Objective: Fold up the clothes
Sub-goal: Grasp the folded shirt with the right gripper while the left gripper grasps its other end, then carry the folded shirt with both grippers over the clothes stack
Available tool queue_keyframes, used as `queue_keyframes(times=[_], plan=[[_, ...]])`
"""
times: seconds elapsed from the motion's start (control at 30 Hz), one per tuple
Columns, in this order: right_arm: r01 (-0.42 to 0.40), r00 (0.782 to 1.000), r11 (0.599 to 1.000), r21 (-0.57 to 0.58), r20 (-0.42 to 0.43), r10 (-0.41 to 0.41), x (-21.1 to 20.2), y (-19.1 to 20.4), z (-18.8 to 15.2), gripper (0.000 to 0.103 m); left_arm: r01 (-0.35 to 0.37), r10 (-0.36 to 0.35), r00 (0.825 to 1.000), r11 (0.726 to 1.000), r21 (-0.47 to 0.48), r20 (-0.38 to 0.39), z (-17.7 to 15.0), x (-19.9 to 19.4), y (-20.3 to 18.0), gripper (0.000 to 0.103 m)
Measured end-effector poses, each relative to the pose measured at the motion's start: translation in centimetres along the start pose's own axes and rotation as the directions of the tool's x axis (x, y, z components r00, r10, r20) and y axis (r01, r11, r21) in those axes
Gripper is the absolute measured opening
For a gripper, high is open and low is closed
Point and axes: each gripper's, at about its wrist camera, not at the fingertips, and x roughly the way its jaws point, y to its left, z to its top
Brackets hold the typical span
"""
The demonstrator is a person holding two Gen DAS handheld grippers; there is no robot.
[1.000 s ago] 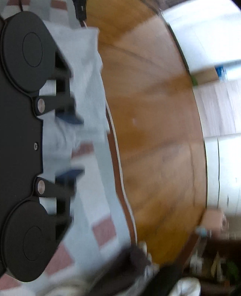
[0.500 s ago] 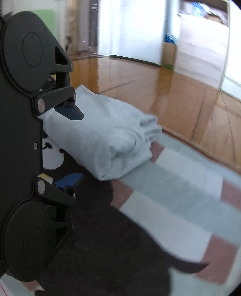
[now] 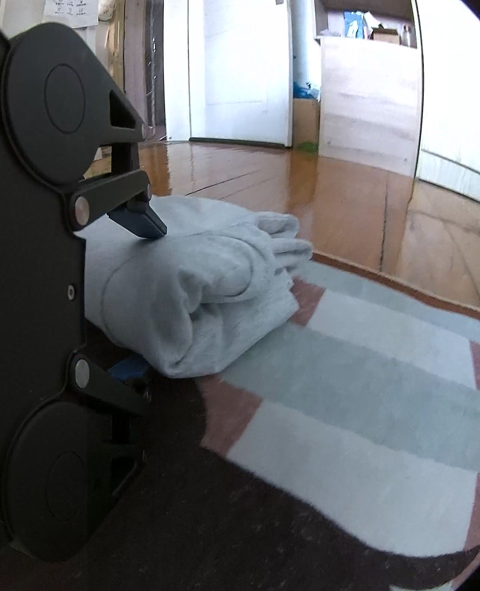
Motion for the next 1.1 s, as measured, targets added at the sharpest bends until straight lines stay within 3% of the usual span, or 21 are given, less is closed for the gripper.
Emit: queue_keyframes(times=[0.07,0.1,0.13,0.17,0.27,0.47,0.63,0.7,0.77,0.87,1.0,1.1], plan=[[0.019,1.000,0.997,-0.080,0.019,-0.017,0.2,0.9,0.0,0.068,0.067,-0.067,0.998,0.998,-0.006,0.020,1.0,0.5,0.2,0.064],[0.040,0.999,0.990,-0.133,0.031,-0.036,0.3,1.5,-0.2,0.065,0.091,-0.090,0.995,0.995,-0.031,0.030,1.3,0.9,0.5,0.061],[0.065,0.997,0.980,-0.190,0.045,-0.057,0.5,2.1,-0.3,0.059,0.114,-0.112,0.993,0.992,-0.061,0.041,1.6,1.2,0.9,0.052],[0.094,0.995,0.962,-0.257,0.059,-0.082,0.7,2.7,-0.5,0.052,0.118,-0.117,0.993,0.990,-0.073,0.030,1.6,1.4,1.2,0.021],[0.153,0.988,0.902,-0.404,0.097,-0.124,0.7,5.0,-1.2,0.040,0.109,-0.110,0.993,0.994,0.007,0.035,1.3,1.0,0.2,0.017],[0.212,0.976,0.767,-0.605,0.167,-0.137,-1.5,10.5,-1.8,0.037,0.137,-0.158,0.981,0.975,0.175,0.115,1.8,-1.0,-3.2,0.016],[0.228,0.971,0.602,-0.766,0.227,-0.078,-3.9,15.6,-1.7,0.037,0.005,-0.053,0.984,0.963,0.269,0.169,1.6,-0.6,-7.1,0.015],[0.216,0.967,0.613,-0.760,0.253,-0.027,-6.2,15.8,-2.1,0.037,-0.023,-0.041,0.980,0.948,0.319,0.192,1.2,-1.3,-9.2,0.015],[0.216,0.959,0.586,-0.781,0.282,0.021,-9.1,15.6,-3.4,0.037,-0.029,-0.046,0.978,0.935,0.353,0.202,1.0,-2.6,-12.0,0.015],[0.213,0.947,0.585,-0.782,0.312,0.073,-12.8,14.8,-4.3,0.037,-0.104,0.022,0.980,0.905,0.412,0.198,-0.2,-4.4,-16.7,0.015],[0.257,0.947,0.628,-0.735,0.322,-0.010,-15.6,14.9,-2.8,0.037,-0.167,0.090,0.979,0.863,0.476,0.181,-2.0,-4.6,-23.2,0.015],[0.285,0.943,0.608,-0.741,0.331,-0.039,-18.4,16.5,-1.2,0.037,-0.177,0.114,0.982,0.830,0.529,0.151,-2.6,-5.1,-28.2,0.014]])
